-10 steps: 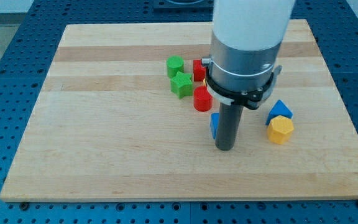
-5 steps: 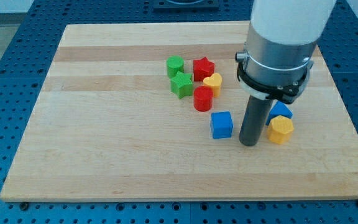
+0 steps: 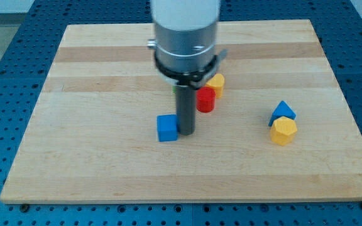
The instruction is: Drag the cube left to the green blocks
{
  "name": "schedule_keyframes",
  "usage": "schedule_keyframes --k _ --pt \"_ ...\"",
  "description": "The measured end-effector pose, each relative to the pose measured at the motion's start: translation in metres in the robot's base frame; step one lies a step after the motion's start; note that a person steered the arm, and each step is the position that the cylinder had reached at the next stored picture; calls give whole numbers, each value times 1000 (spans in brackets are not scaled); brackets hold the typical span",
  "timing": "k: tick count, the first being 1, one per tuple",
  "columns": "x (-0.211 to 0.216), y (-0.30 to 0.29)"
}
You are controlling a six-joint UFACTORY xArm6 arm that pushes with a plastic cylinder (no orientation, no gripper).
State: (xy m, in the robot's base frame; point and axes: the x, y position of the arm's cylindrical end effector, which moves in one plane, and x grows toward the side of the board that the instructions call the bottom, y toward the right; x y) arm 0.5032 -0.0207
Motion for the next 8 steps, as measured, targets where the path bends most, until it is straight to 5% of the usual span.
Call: schedule_keyframes --k 2,4,8 --pt "37 -16" --pt "21 -46" --pt "-11 -14"
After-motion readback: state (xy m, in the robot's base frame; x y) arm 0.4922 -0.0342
